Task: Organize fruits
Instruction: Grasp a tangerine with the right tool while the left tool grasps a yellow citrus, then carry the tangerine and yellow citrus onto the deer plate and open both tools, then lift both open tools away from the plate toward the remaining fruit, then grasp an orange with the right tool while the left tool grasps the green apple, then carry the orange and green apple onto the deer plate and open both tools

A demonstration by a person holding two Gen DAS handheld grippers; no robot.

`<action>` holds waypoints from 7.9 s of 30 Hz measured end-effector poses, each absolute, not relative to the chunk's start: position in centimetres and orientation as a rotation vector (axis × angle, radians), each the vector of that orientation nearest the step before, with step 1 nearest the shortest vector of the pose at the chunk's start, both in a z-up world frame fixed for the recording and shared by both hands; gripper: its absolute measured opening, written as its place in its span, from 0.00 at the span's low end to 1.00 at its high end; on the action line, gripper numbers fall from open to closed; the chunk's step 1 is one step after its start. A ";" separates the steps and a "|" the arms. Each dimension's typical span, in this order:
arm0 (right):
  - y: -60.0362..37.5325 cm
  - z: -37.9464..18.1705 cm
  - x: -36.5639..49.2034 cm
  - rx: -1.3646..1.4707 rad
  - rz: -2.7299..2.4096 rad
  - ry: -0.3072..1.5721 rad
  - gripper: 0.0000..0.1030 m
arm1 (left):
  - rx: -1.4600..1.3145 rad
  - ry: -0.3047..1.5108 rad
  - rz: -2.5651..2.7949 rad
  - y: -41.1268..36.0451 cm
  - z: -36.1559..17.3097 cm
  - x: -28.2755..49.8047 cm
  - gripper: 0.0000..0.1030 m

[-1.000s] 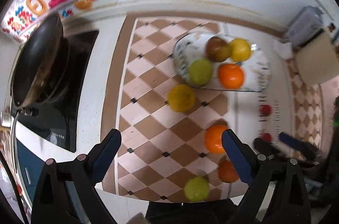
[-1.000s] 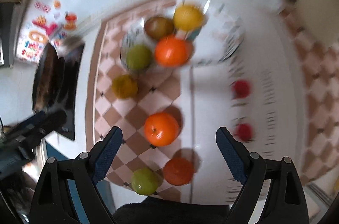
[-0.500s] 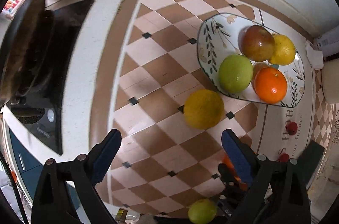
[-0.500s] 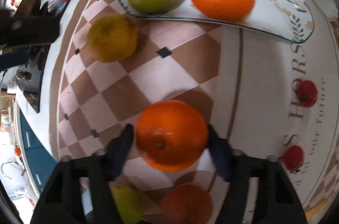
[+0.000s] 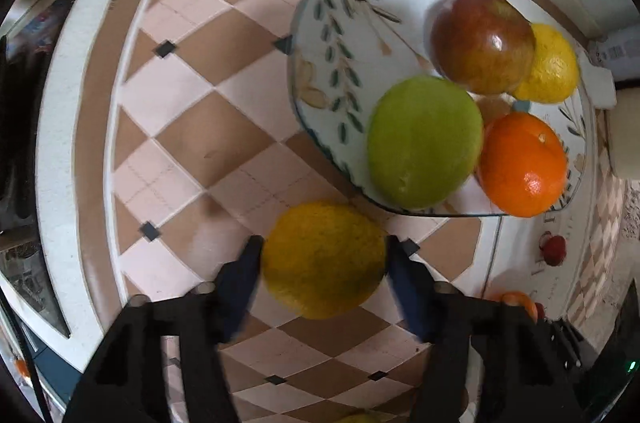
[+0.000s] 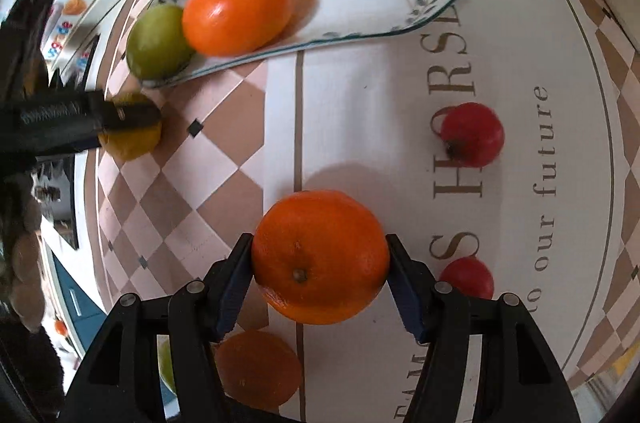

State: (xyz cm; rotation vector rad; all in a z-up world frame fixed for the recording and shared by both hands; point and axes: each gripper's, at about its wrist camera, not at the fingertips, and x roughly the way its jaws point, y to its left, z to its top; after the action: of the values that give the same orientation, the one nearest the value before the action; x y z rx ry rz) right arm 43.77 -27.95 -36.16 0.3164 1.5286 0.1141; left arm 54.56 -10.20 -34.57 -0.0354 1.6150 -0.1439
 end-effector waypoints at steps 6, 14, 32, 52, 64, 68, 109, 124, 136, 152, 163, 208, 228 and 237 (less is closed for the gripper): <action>-28.3 -35.8 44.3 0.312 0.108 1.521 0.65 | -0.016 1.569 -0.166 -10.3 -33.4 52.6 0.54; -28.4 -35.4 44.4 0.274 0.125 1.498 0.65 | -0.025 1.622 -0.168 -9.9 -34.4 48.3 0.54; -31.5 -28.2 49.3 0.340 0.092 1.302 0.64 | -0.185 1.441 -0.250 -8.5 -23.6 58.2 0.54; -33.6 -33.0 58.7 0.291 0.035 1.436 0.64 | -0.119 1.652 -0.201 -10.1 -30.9 67.5 0.54; -34.0 -33.2 58.9 0.311 0.019 1.450 0.86 | -0.114 1.658 -0.175 -10.0 -31.9 67.8 0.70; -34.2 -32.2 58.5 0.276 -0.006 1.454 0.86 | -0.063 1.630 -0.156 -10.1 -31.0 67.4 0.81; -31.3 -9.6 38.3 0.152 -0.049 1.048 0.86 | 0.059 1.033 -0.109 -9.6 -10.4 41.5 0.81; -31.9 -6.5 33.5 0.217 -0.081 0.959 0.87 | 0.065 0.974 -0.098 -9.9 -8.6 38.2 0.81; -27.5 -25.7 34.9 0.342 0.121 1.408 0.93 | 0.148 1.205 0.007 -8.0 -18.6 39.5 0.97; -26.9 -33.3 34.3 0.384 0.113 1.447 0.56 | -0.014 1.565 -0.106 -8.2 -29.7 37.4 0.97; -32.9 -34.1 31.8 0.479 0.055 1.483 0.57 | -0.156 1.722 -0.192 -11.5 -35.9 36.5 0.54; -39.8 -25.0 46.8 0.587 0.082 1.258 0.57 | -0.494 1.502 -0.415 -9.4 -21.5 50.8 0.52; -37.7 -30.8 61.1 0.272 -0.002 1.336 0.57 | -0.302 1.529 -0.174 -11.7 -26.7 70.0 0.52; -37.7 -31.5 60.8 0.270 0.003 1.349 0.57 | -0.124 1.589 -0.106 -13.5 -30.7 71.5 0.52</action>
State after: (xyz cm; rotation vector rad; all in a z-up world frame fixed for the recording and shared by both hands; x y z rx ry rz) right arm 60.80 -37.71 -31.52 0.2697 1.3488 0.0030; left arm 71.50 -13.49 -30.66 -0.1243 1.5886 -0.1061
